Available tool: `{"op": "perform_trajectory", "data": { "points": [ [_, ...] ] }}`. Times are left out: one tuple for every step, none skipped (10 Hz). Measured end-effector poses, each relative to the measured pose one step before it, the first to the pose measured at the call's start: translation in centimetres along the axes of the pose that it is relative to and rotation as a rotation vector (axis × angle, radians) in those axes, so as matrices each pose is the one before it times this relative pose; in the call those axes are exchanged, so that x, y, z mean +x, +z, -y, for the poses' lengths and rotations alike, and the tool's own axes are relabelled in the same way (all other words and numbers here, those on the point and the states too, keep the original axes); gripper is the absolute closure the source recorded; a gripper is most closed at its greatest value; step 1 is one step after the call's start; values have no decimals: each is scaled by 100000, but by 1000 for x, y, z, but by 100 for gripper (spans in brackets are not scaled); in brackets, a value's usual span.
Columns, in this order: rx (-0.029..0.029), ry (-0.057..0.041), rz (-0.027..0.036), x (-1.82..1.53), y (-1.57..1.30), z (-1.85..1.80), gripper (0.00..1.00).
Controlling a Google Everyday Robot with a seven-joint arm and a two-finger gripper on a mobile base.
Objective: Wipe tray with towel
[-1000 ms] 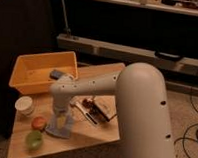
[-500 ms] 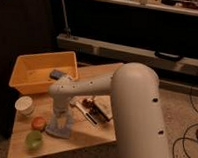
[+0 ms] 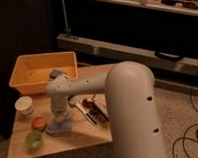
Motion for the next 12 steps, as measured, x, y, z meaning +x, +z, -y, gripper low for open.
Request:
{"op": "perform_trajectory", "data": {
  "points": [
    [653,1763,-45,16,-1091,86,100],
    [986,1226,327,-79,-1355,80,100],
    [1172,878,427,-60,-1357,101,100],
    [2020,1104,581,-119,-2579,111,100],
    [2266,861,690,-257,-2466,288,100],
    [2403,1007,-284,-219,-2626,509,100],
    [2584,636,-51,-531,-2390,721,100],
    [3054,707,-605,-566,-2558,1117,100],
    [2882,617,-788,-594,-2249,1411,100],
    [3412,568,-675,-913,-2372,1857,100],
    [3524,260,-501,-1049,-1859,1907,100],
    [3965,664,-1045,-1428,-1626,2658,100]
  ]
}}
